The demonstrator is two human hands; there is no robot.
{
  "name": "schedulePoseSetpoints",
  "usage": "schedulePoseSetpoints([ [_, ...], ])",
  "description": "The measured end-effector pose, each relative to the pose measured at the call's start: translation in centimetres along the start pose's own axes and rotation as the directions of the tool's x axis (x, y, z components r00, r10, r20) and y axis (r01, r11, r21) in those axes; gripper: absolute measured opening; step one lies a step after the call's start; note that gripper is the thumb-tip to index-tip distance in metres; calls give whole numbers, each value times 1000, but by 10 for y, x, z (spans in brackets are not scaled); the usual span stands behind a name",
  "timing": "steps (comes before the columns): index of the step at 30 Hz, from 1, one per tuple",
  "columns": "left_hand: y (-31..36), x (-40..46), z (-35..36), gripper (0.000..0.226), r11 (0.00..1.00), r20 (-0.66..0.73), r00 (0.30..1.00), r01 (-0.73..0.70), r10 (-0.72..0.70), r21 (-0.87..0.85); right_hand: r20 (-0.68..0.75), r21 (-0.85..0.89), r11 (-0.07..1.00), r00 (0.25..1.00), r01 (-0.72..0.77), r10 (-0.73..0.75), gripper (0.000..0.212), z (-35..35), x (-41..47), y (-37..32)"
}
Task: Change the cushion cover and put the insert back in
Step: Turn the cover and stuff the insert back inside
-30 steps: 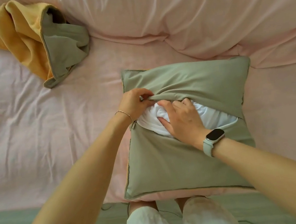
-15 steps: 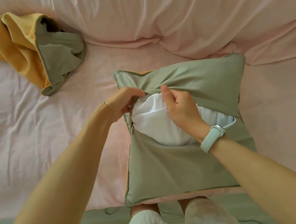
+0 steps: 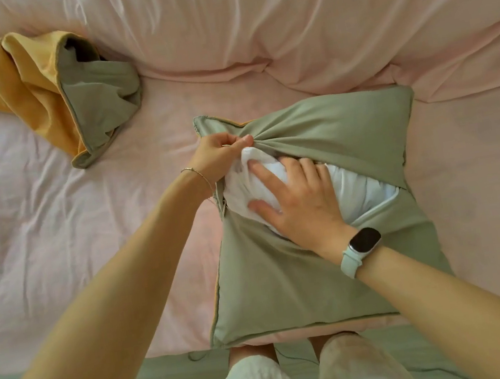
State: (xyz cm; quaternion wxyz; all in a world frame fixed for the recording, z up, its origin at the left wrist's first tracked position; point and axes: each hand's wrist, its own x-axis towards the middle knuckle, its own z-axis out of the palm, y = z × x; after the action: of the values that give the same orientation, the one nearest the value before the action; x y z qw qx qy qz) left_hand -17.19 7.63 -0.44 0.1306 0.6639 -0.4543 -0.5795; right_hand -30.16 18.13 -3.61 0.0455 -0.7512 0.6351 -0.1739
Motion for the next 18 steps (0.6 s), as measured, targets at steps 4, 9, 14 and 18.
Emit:
schedulePoseSetpoints([
  [4,-9,6,-6,26,996,-88,995,35,-42,-80,-60,134,988,996,72,-64,32,8,19,0],
  [9,-13,14,-9,30,997,-153,987,40,-50,-68,-62,347,937,998,43,-22,27,8,26,-6],
  [14,-3,18,-23,31,996,-207,974,-84,87,24,78,189,979,995,-73,59,7,35,49,-12],
  [18,6,26,-38,27,989,-113,985,-119,129,93,210,125,990,977,-71,43,29,50,63,-14],
])
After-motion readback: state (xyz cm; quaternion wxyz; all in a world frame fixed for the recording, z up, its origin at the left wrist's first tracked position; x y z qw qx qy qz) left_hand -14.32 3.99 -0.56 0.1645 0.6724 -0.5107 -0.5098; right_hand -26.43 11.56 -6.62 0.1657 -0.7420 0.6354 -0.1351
